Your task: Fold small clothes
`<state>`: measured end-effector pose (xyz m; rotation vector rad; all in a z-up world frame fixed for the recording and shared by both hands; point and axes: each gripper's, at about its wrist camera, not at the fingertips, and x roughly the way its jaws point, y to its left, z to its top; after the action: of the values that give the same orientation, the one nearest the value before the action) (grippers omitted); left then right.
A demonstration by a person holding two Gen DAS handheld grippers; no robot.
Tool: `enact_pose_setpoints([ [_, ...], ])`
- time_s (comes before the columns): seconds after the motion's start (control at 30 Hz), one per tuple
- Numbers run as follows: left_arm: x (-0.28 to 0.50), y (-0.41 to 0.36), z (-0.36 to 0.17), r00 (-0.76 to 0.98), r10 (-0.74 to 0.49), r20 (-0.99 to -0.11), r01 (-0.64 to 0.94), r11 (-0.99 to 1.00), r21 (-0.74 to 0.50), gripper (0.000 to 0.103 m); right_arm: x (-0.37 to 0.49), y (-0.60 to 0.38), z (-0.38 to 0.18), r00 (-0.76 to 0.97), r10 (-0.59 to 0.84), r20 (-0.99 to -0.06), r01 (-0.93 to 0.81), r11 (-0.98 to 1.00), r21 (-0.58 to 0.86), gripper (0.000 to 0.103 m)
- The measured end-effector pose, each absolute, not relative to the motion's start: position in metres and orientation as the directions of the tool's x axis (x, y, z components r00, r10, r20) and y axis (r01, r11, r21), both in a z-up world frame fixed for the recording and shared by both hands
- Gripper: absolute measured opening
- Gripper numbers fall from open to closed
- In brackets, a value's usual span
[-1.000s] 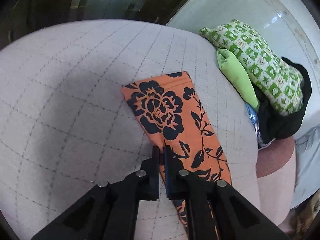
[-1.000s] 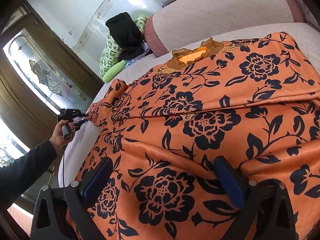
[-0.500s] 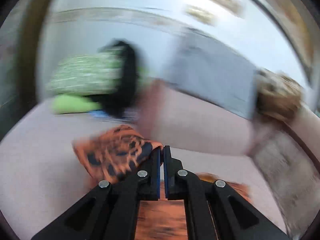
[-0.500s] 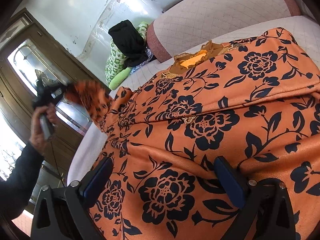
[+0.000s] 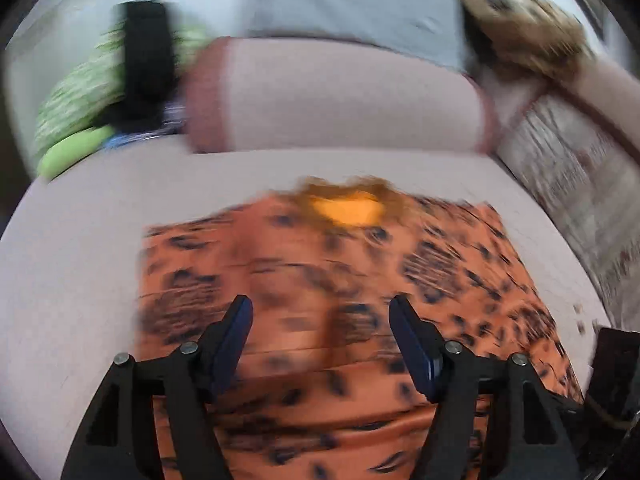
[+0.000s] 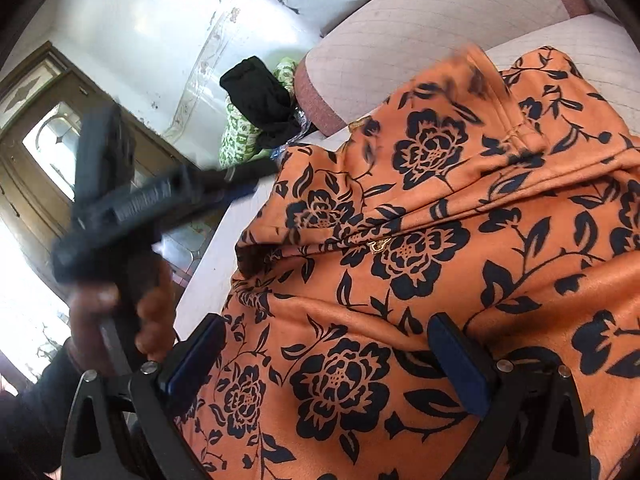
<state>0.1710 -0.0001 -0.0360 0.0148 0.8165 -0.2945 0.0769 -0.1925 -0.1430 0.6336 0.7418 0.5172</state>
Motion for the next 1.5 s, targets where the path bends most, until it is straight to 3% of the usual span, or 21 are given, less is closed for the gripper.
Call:
enact_pose_setpoints([
  [0.07,0.172,0.029,-0.038,0.681,-0.197,-0.706,0.178,0.979,-0.101,0.079,0.074,-0.202,-0.135,0.643,0.627,-0.44,-0.175,0.68,0.712,0.102],
  [0.2,0.183,0.085,-0.064,0.675,-0.073,-0.734,0.016,0.996,-0.084,0.079,0.076,-0.234,-0.1,0.731,0.54,-0.416,-0.111,0.696,0.709,0.102],
  [0.33,0.185,0.112,-0.089,0.656,-0.052,-0.753,-0.065,0.99,-0.125,0.079,0.127,-0.267,-0.078,0.75,0.413,-0.516,0.005,0.777,0.629,0.102],
  [0.47,0.186,0.123,-0.101,0.661,-0.054,-0.749,-0.102,0.982,-0.161,0.079,0.19,-0.272,-0.093,0.639,0.339,-0.69,0.123,0.841,0.527,0.1],
  [0.53,0.193,0.128,-0.106,0.642,-0.068,-0.763,-0.099,0.98,-0.171,0.079,0.211,-0.261,-0.11,0.551,0.24,-0.8,0.18,0.901,0.394,0.087],
  [0.6,0.196,0.127,-0.11,0.626,-0.067,-0.777,-0.097,0.982,-0.163,0.079,0.217,-0.251,-0.12,0.491,0.204,-0.847,0.179,0.928,0.327,0.028],
  [0.73,0.202,0.127,-0.118,0.606,-0.055,-0.794,-0.102,0.984,-0.145,0.079,0.209,-0.23,-0.101,0.498,0.131,-0.857,0.119,0.969,0.217,0.016],
  [0.93,0.195,0.131,-0.111,0.622,-0.043,-0.782,-0.13,0.979,-0.157,0.079,0.171,-0.237,-0.044,0.649,-0.089,-0.756,0.177,0.984,0.035,0.017],
  [0.97,0.194,0.131,-0.109,0.63,-0.046,-0.775,-0.127,0.979,-0.162,0.079,0.171,-0.245,-0.054,0.632,-0.09,-0.769,0.192,0.98,0.043,0.025],
  [1.03,0.188,0.129,-0.099,0.669,-0.058,-0.741,-0.115,0.977,-0.18,0.079,0.183,-0.257,-0.097,0.522,0.0,-0.853,0.164,0.981,0.1,0.065],
  [1.07,0.184,0.128,-0.093,0.696,-0.061,-0.715,-0.108,0.976,-0.188,0.079,0.184,-0.263,-0.113,0.479,0.034,-0.877,0.165,0.978,0.128,0.078],
  [1.13,0.179,0.12,-0.086,0.727,-0.04,-0.686,-0.078,0.987,-0.14,0.081,0.169,-0.266,-0.111,0.551,0.042,-0.833,0.165,0.973,0.158,0.077],
  [1.23,0.196,0.101,-0.116,0.604,0.071,-0.794,-0.056,0.997,0.046,0.082,0.153,-0.278,-0.089,0.614,0.049,-0.788,0.219,0.948,0.23,0.078],
  [1.33,0.196,0.103,-0.12,0.597,0.078,-0.799,-0.067,0.997,0.047,0.084,0.145,-0.285,-0.057,0.698,0.052,-0.714,0.21,0.938,0.274,0.078],
  [1.4,0.195,0.104,-0.12,0.602,0.079,-0.795,-0.073,0.996,0.044,0.084,0.149,-0.283,-0.045,0.732,0.161,-0.662,0.141,0.915,0.378,0.08],
  [1.5,0.197,0.106,-0.122,0.589,0.067,-0.805,-0.071,0.997,0.032,0.084,0.175,-0.275,-0.063,0.665,0.36,-0.654,0.039,0.858,0.512,0.085],
])
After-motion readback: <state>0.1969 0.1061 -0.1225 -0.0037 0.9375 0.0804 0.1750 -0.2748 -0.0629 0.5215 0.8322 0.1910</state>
